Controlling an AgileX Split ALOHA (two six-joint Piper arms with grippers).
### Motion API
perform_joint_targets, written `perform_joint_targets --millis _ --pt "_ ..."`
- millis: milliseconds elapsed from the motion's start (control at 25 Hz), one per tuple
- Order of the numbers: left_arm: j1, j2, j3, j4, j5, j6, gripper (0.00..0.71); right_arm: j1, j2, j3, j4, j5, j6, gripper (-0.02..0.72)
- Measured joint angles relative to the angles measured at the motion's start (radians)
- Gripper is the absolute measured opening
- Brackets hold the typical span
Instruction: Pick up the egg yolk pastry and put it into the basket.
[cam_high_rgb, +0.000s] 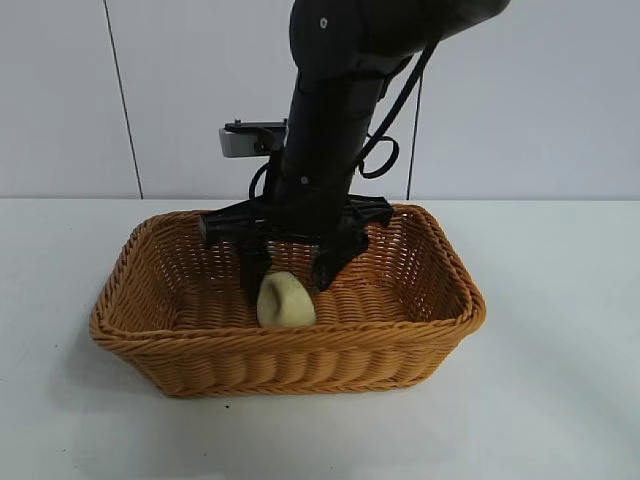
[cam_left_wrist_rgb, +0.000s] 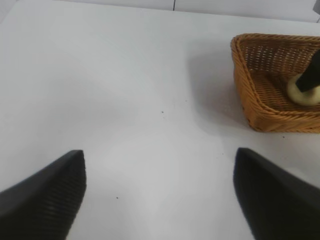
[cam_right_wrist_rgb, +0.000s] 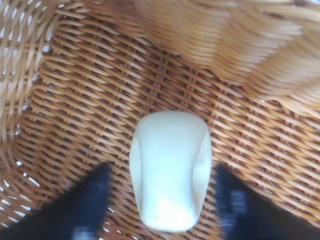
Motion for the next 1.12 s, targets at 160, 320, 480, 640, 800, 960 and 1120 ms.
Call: perform_joint_targets --millis 160,320,480,640,800,960,1120 --pt "0.0 0.0 0.0 0.0 0.0 0.0 0.587 -0.001 -0.025 -0.095 -0.006 0.109 0.0 0.649" --pt "0.0 0.0 0.0 0.0 0.0 0.0 0.587 -0.022 -0.032 -0.252 -0.015 0.283 0.0 0.65" --pt "0.0 0.0 0.0 0.0 0.0 0.0 0.587 -0.067 -0.033 -0.378 -0.049 0.363 -0.001 0.65" --pt "0.0 0.0 0.0 0.0 0.0 0.0 0.587 -0.124 -0.033 -0.406 -0.077 0.369 -0.005 0.65" --pt "0.0 0.0 0.0 0.0 0.0 0.0 0.587 -0.192 -0.033 -0.406 -0.084 0.374 -0.026 0.65" --pt "0.0 0.0 0.0 0.0 0.0 0.0 0.587 -0.3 -0.033 -0.406 -0.11 0.374 -0.042 0.65" --pt "0.0 0.0 0.0 0.001 -0.001 0.0 0.586 -0.444 -0.033 -0.406 -0.133 0.374 -0.042 0.65"
